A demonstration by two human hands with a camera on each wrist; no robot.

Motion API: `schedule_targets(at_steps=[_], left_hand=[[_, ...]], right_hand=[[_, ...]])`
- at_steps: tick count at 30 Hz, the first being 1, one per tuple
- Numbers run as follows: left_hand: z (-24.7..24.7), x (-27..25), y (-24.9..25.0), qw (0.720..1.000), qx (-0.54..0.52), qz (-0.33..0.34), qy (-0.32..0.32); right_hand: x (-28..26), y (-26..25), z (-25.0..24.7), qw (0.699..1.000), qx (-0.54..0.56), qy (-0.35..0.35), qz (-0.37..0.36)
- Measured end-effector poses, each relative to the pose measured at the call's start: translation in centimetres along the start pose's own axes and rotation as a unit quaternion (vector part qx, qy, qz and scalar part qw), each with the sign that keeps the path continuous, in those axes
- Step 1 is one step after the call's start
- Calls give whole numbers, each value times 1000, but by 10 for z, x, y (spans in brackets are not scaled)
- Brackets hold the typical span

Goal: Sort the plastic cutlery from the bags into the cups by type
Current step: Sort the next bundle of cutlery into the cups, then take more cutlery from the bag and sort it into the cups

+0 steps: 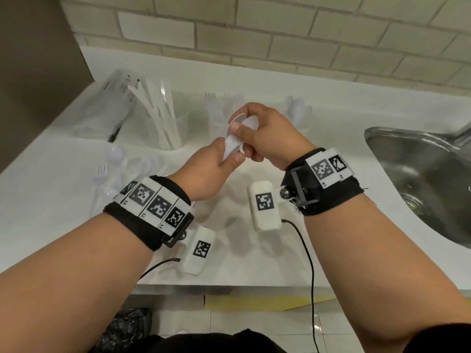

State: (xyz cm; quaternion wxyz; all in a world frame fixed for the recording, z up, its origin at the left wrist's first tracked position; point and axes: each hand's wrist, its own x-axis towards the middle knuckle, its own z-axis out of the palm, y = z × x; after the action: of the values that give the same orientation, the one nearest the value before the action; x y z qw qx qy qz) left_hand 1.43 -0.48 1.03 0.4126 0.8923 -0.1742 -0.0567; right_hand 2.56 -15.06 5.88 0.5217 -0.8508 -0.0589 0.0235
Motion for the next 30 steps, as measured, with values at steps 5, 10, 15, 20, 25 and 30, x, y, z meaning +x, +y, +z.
schedule_targets(at_steps=[5,10,15,20,25,30], left_hand=[[3,-4,3,1000,-16,-3,-13],[2,-11,3,994,-101,-46,7],[-11,-26,3,986,-160,-46,-11],[-40,-47,-25,996,-27,-79,33],[-69,-80,-79,975,102,-157,120],[-93,-99,-129,929,152,-287,178]], right_hand=[[-4,-1,3,999,-36,-8,-27],[-4,-4,-8,996,-88,-8,-12],[1,-22,-57,990,-127,49,-37],[24,-38,-127,940,-231,245,-55],[60,-11,-127,899,-347,266,0],[83,27,-100,898,-392,163,115]])
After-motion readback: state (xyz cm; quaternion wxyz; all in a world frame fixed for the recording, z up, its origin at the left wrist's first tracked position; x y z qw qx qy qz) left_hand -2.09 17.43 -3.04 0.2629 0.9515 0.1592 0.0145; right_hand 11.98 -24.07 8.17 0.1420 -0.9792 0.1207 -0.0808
